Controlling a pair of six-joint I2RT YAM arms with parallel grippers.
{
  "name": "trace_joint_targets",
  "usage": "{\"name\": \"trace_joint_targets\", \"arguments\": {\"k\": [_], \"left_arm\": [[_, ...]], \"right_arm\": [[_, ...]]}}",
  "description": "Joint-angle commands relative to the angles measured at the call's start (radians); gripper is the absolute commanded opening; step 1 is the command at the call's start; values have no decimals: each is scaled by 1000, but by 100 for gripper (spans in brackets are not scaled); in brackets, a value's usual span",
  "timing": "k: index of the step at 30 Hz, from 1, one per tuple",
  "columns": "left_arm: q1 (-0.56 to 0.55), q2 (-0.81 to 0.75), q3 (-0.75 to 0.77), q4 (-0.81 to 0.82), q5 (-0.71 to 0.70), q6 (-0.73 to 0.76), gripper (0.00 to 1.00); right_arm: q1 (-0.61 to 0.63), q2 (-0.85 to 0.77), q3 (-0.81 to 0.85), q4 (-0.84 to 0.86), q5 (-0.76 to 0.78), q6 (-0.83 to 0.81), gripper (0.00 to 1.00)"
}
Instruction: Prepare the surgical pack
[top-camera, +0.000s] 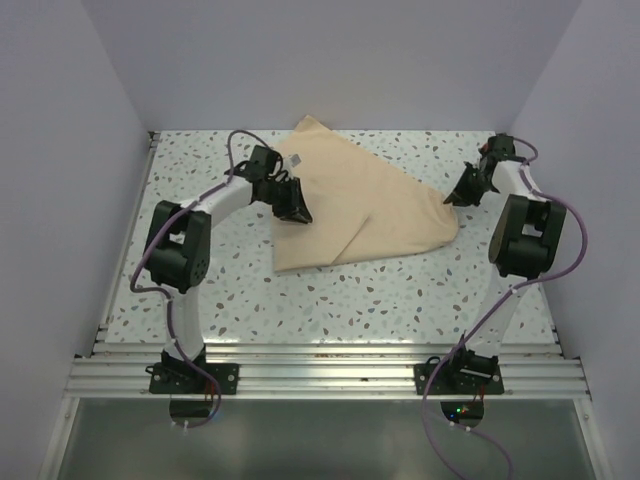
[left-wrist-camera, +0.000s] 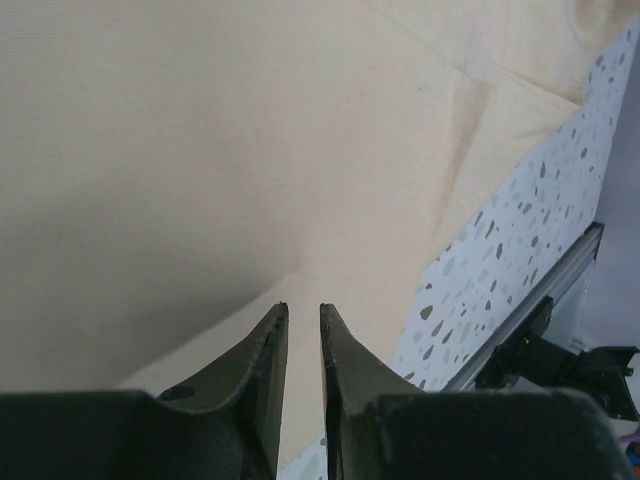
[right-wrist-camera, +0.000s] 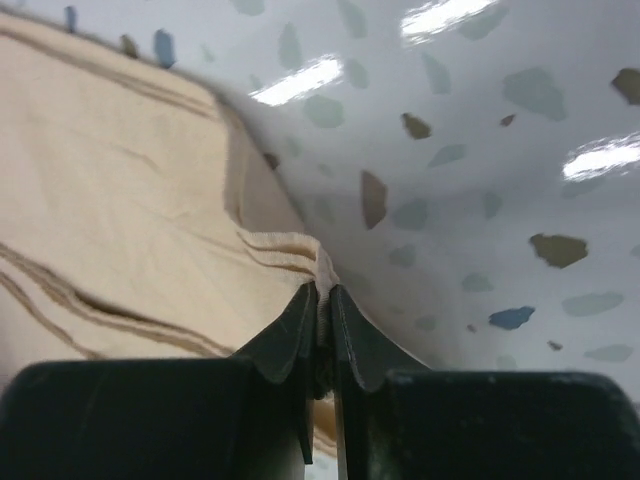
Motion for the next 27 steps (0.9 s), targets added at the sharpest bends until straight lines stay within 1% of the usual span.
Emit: {"name": "trace_joint_targets", "arguments": {"k": [1, 5, 8, 10, 11, 13, 14, 15, 16, 17, 20, 23, 27], "left_arm": [[71, -93, 9, -71, -92, 37, 22], [139, -129, -53, -86, -129, 65, 22], [167, -152, -99, -83, -134, 80, 22], [168, -150, -114, -77, -134, 91, 22], [168, -147, -134, -71, -122, 93, 22], [168, -146, -166, -43, -111, 88, 22], [168, -147, -179, -33, -103, 77, 22], [168, -147, -188, -20, -99, 71, 22], [170, -146, -195, -1, -100, 68, 22], [168, -144, -206, 6, -99, 62, 22], [168, -136, -209, 24, -99, 57, 22], [168, -126, -206, 35, -91, 45, 22], [168, -115, -220, 59, -77, 27, 22]], "right_arm": [[68, -143, 36, -46, -32, 74, 0], [177, -192, 104, -76, -46, 110, 0], [310, -189, 202, -110, -56, 137, 0], [361, -177, 288, -127, -64, 148, 0], [414, -169, 318, -147, -64, 153, 0], [468, -142, 394, -159, -70, 163, 0], [523, -132, 417, -169, -73, 167, 0], [553, -108, 455, -170, -79, 168, 0], [579, -97, 476, -179, -80, 162, 0], [634, -83, 494, -196, -80, 157, 0], [720, -39, 534, -209, -86, 153, 0], [777, -13, 537, -187, -98, 165, 0], [814, 29, 565, -198, -115, 162, 0]]}}
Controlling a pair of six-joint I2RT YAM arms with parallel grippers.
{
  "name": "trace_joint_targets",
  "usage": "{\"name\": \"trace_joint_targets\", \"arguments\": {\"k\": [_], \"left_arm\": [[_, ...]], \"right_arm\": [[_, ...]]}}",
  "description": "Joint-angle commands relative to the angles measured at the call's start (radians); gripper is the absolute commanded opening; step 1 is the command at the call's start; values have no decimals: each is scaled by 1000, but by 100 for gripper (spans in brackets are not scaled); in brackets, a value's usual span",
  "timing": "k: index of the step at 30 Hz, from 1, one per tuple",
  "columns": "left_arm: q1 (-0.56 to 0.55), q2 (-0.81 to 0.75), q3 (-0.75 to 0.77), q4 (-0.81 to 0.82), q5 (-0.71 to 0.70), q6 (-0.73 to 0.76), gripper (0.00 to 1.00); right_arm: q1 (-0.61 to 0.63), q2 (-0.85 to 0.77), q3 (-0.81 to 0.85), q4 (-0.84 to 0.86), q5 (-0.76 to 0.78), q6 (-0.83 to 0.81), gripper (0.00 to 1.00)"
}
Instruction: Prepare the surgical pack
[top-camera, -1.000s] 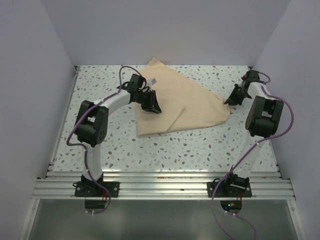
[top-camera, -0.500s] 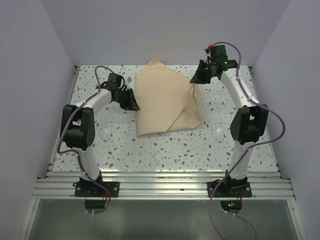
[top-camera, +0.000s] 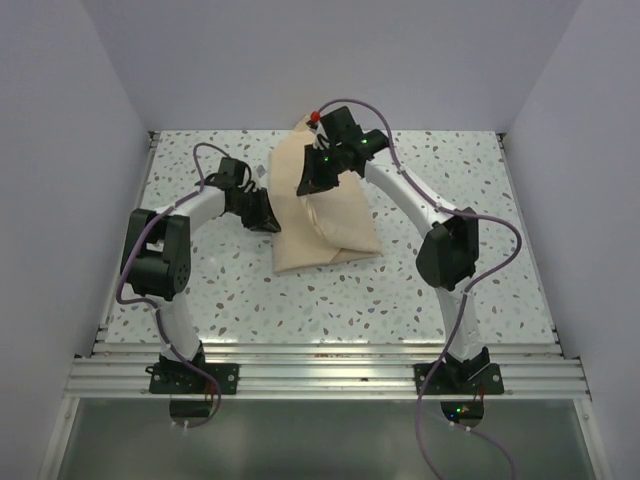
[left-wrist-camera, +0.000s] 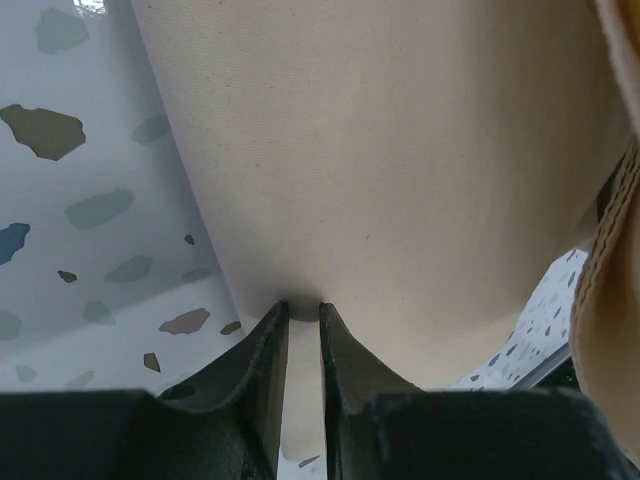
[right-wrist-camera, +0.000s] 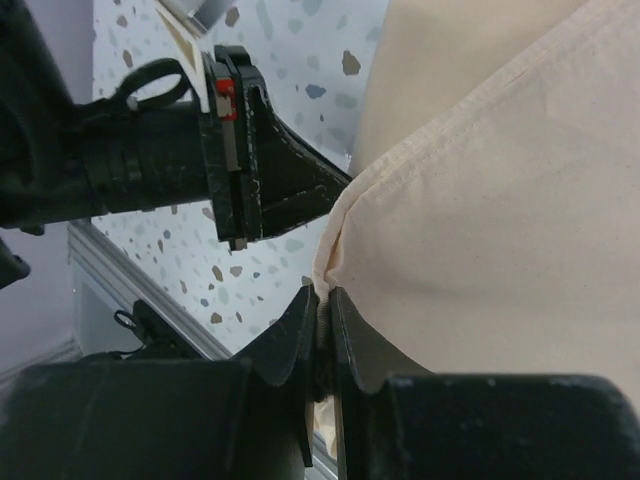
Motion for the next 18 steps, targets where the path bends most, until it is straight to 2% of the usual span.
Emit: {"name": "trace_joint_targets", "arguments": {"k": [1, 12, 18], "left_arm": [[-1, 3, -16, 68, 29, -27, 22], [-1, -31, -47, 58, -20, -44, 22], [-2, -45, -87, 68, -25, -53, 22]], "right_arm": [[15, 21, 59, -15, -47, 15, 0], [35, 75, 57, 68, -42, 91, 0], [36, 75, 42, 175, -31, 227, 0]]}}
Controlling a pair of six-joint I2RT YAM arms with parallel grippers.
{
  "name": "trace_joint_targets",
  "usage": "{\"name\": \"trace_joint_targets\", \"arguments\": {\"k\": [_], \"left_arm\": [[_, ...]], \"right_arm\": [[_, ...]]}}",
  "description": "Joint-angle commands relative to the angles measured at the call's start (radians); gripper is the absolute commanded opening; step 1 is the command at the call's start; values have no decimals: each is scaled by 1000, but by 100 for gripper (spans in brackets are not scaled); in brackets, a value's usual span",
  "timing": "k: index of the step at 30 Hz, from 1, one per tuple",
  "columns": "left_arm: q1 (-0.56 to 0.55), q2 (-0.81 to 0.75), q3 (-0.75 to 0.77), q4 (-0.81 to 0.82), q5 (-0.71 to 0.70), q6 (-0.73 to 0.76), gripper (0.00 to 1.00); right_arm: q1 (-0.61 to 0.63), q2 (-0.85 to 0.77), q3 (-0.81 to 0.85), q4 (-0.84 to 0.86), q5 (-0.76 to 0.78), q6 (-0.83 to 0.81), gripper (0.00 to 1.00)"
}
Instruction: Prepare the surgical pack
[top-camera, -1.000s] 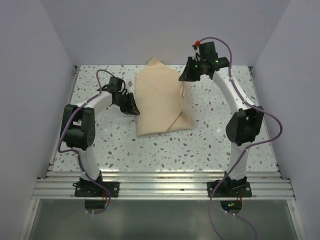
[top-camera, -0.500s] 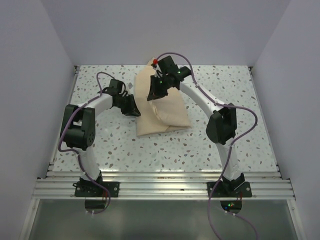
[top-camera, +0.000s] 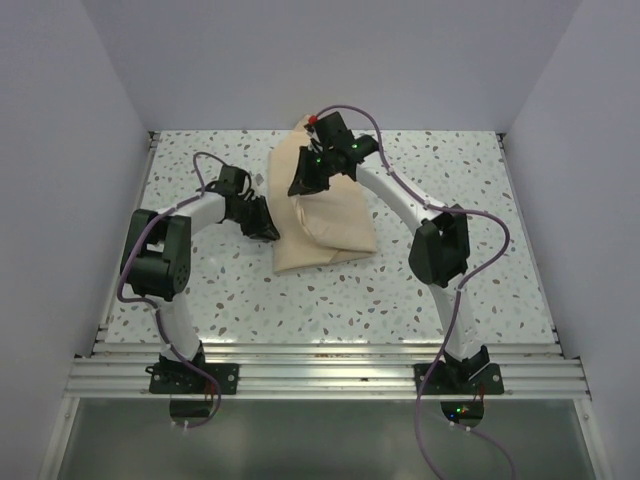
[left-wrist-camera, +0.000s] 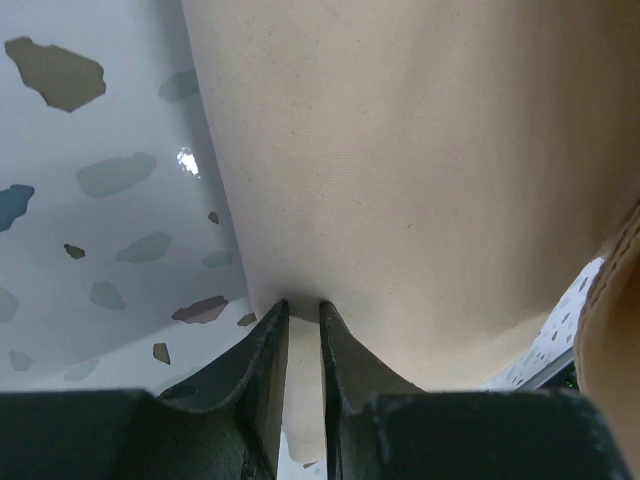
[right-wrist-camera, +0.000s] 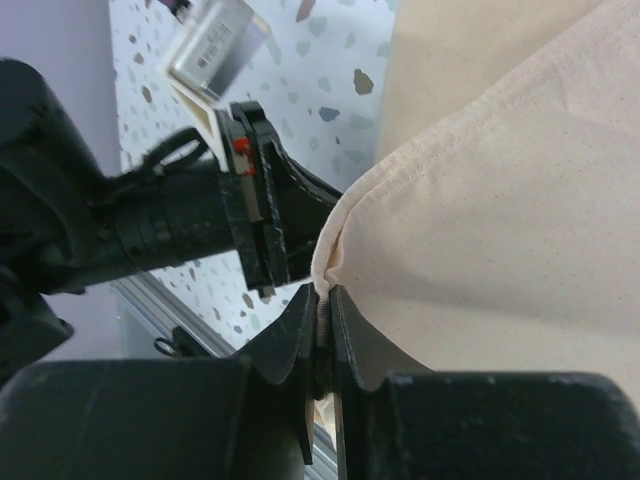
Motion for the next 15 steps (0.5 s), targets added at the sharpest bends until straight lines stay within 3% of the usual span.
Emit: {"name": "trace_joint_targets", "arguments": {"k": [1, 15], "left_arm": [[-2, -48, -32, 34, -13, -13, 22], [-2, -68, -64, 48, -24, -31, 23]], "right_arm": [[5, -6, 31, 137, -25, 119, 0], [43, 37, -41, 240, -40, 214, 0]]}}
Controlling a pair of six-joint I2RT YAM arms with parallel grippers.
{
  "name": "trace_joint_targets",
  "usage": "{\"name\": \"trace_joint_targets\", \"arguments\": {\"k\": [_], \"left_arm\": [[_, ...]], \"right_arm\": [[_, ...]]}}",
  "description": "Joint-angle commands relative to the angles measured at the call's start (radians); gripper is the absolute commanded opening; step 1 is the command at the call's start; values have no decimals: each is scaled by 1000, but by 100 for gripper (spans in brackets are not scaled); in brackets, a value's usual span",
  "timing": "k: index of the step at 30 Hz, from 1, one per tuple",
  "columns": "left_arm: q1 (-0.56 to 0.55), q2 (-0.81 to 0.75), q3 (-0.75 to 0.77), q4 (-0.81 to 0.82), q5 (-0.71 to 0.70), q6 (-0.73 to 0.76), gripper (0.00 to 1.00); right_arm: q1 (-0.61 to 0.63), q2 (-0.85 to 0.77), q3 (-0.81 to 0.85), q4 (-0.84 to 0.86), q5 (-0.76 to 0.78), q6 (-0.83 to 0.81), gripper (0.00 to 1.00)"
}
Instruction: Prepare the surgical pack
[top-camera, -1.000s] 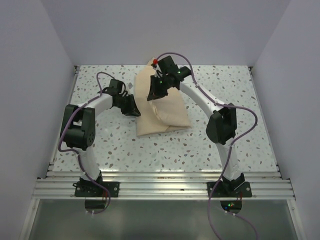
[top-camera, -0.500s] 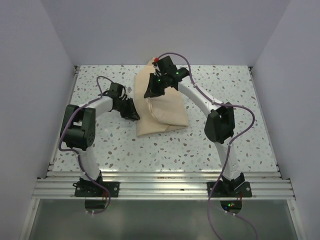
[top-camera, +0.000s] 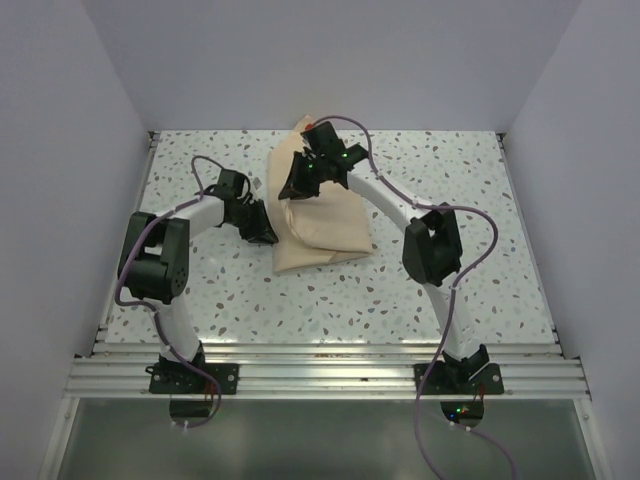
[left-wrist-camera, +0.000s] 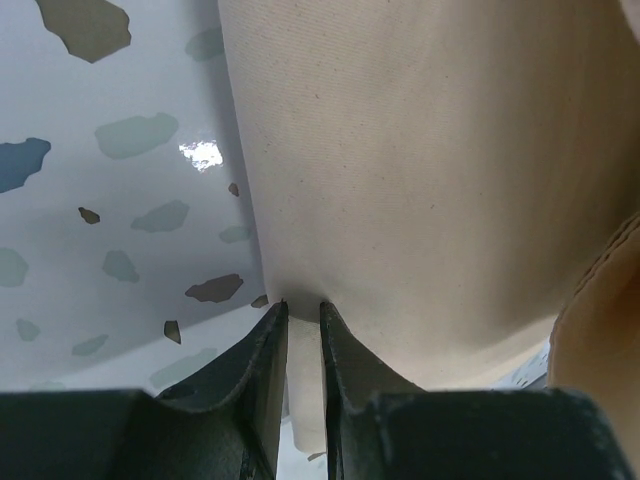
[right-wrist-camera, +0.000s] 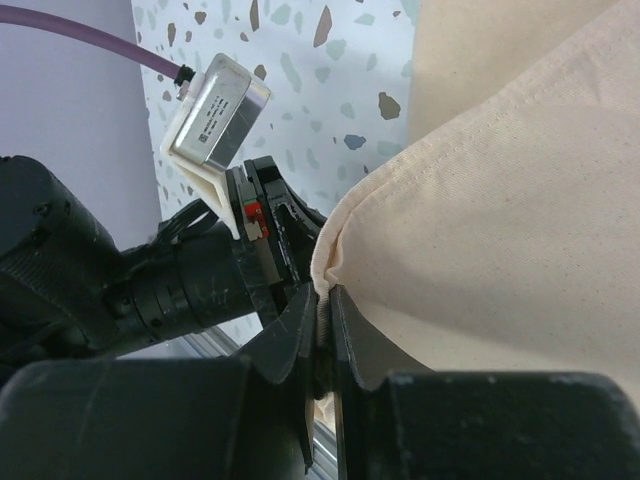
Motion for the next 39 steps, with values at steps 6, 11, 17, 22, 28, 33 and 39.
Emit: {"name": "trace_joint_targets", "arguments": {"k": [6, 11, 17, 22, 28, 33, 39], "left_arm": [[-2, -52, 4, 31, -6, -17, 23], [-1, -83, 9, -10, -32, -3, 26], [2, -114, 55, -107, -87, 32, 29], [15, -141, 81, -170, -148, 48, 31], [36, -128, 93, -178, -136, 63, 34], [62, -135, 101, -179, -135, 72, 34], [93, -128, 139, -191, -69, 88, 41]], "right_arm": [[44, 8, 11, 152, -17, 86, 0], [46, 51, 51, 108, -12, 63, 0], [46, 68, 34, 110, 6, 36, 0], [46, 108, 65, 83, 12, 11, 0], [44, 146, 106, 35, 11, -27, 25], [36, 140, 180, -77, 43, -121, 49], [-8, 58, 178, -163, 76, -219, 62]]}}
